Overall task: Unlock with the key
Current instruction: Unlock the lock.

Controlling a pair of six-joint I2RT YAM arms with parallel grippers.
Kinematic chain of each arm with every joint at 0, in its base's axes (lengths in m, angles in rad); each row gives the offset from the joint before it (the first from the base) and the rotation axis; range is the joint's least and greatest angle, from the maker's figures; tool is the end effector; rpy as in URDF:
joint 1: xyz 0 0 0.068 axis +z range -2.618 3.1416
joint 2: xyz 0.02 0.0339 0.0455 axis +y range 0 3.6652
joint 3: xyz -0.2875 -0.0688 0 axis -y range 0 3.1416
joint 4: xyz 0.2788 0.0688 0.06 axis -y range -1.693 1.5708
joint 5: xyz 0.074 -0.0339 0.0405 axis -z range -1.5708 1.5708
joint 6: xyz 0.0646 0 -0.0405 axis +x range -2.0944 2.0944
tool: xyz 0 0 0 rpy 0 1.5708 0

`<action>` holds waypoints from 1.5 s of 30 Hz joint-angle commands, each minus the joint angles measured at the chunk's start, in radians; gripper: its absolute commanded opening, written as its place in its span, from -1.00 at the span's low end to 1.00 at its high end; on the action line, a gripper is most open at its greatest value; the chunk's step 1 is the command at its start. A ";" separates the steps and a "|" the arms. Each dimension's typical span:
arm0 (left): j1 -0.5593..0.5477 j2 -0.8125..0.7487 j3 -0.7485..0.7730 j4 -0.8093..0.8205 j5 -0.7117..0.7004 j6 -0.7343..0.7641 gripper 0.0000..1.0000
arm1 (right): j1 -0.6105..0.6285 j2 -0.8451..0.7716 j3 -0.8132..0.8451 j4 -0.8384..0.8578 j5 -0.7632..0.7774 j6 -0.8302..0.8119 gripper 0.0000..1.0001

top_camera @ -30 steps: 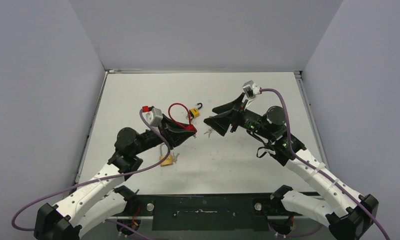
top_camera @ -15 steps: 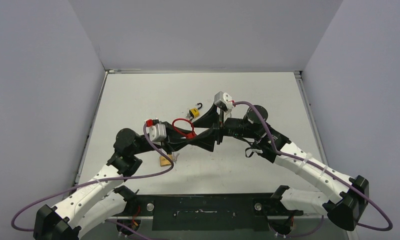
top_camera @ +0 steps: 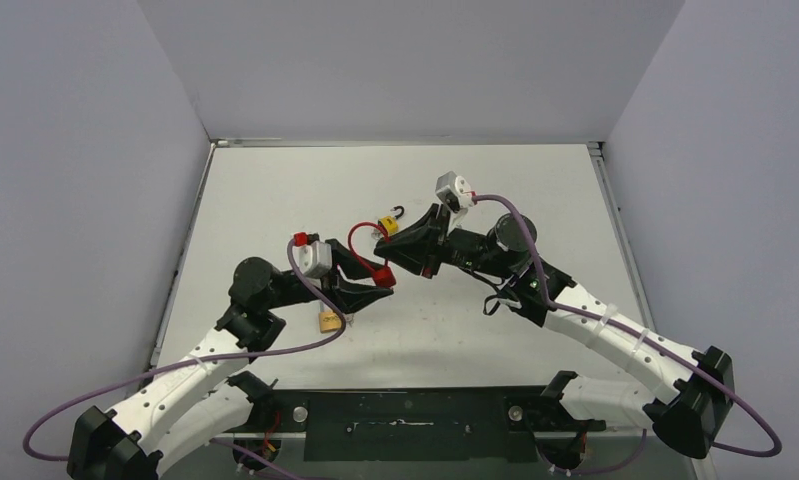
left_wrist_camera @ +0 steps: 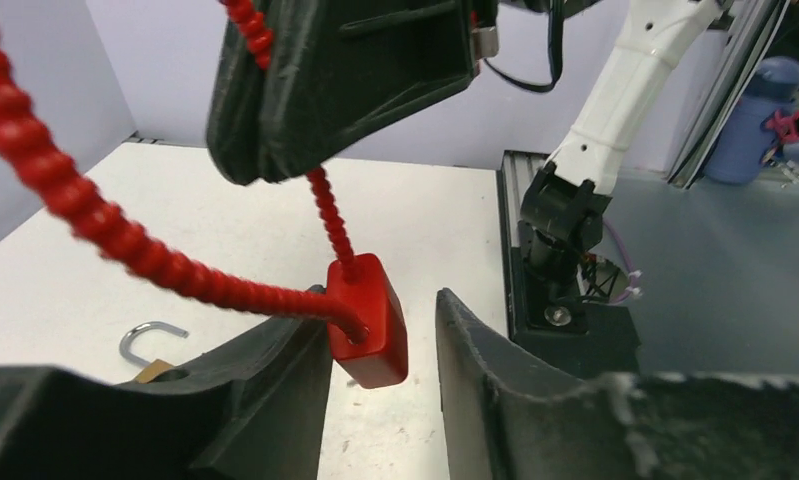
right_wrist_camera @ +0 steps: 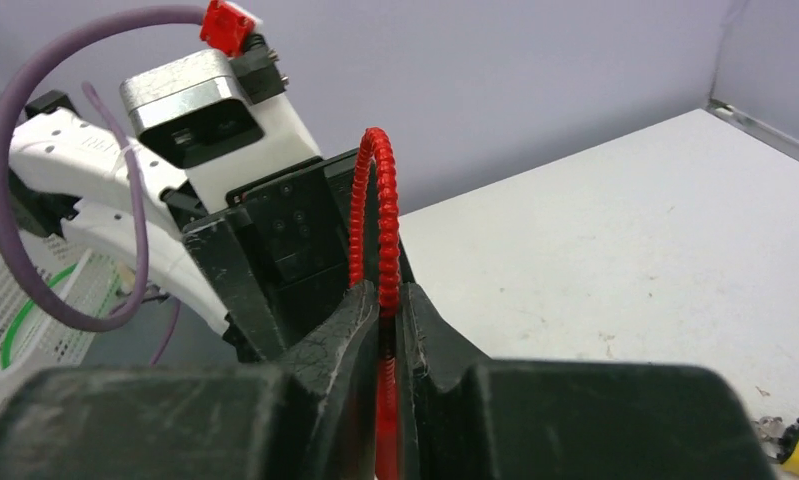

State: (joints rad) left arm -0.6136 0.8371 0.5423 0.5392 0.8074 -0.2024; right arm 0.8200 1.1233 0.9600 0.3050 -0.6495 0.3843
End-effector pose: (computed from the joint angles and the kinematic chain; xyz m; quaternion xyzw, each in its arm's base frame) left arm 0.1586 -0.1688 0.3321 0.4186 0.4910 -0.5095 0.5692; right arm 0.1793 0.2494 0.4043 -0.3696 0.5543 0.5778 0.4716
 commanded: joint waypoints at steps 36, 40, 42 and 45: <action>-0.008 0.035 -0.038 -0.005 -0.491 -0.165 -1.00 | 0.000 -0.144 -0.054 -0.059 0.368 0.037 0.14; -0.008 0.043 -0.026 -0.025 -0.474 -0.147 -1.00 | 0.023 -0.058 -0.001 -0.095 0.320 0.034 -0.18; -0.010 0.044 -0.023 -0.034 -0.458 -0.137 -1.00 | 0.032 -0.017 0.025 -0.116 0.321 0.035 -0.21; -0.012 0.045 -0.026 -0.042 -0.453 -0.129 -1.00 | 0.040 0.047 0.068 -0.160 0.335 0.038 -0.24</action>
State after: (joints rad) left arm -0.6205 0.8906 0.4572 0.4923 0.3614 -0.3714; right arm 0.8455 1.1065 0.9489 0.1997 -0.3046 0.4335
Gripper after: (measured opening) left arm 0.198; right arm 0.391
